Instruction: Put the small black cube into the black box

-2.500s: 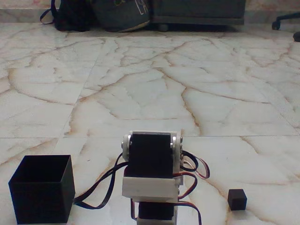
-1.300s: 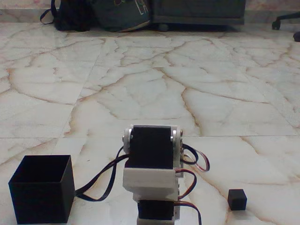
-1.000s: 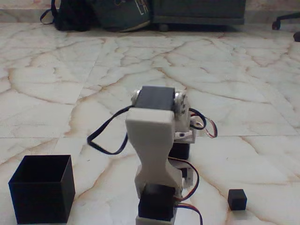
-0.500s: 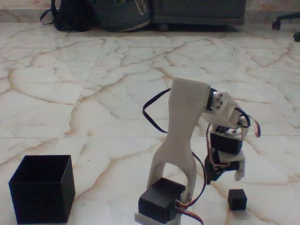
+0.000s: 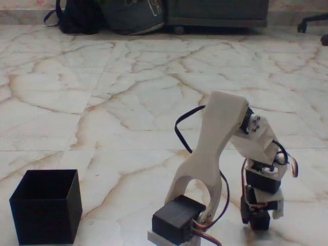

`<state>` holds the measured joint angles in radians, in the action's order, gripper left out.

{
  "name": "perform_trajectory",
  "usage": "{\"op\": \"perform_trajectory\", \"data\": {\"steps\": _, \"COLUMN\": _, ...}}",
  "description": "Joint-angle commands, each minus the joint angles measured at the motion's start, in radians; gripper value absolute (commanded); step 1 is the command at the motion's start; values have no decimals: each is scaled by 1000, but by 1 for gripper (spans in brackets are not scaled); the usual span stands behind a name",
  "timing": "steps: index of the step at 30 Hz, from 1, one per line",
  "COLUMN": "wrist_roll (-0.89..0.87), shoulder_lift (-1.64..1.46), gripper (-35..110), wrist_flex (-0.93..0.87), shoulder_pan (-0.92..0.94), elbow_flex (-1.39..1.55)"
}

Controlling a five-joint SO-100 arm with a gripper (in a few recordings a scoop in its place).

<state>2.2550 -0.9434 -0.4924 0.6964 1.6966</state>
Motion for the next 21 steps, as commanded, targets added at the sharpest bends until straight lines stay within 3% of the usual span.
{"op": "perform_trajectory", "data": {"steps": 1, "wrist_roll": 23, "shoulder_lift": -3, "gripper": 8, "wrist_flex": 12, "shoulder_pan": 18, "elbow_flex": 5}}
{"op": "perform_trajectory", "data": {"steps": 9, "wrist_roll": 11, "shoulder_lift": -12, "gripper": 1, "wrist_flex": -25, "shoulder_pan": -21, "elbow_flex": -26}}
{"op": "perform_trajectory", "data": {"steps": 21, "wrist_roll": -253, "shoulder_lift": -307, "gripper": 1, "wrist_flex": -311, "shoulder_pan": -290, "elbow_flex": -69}}
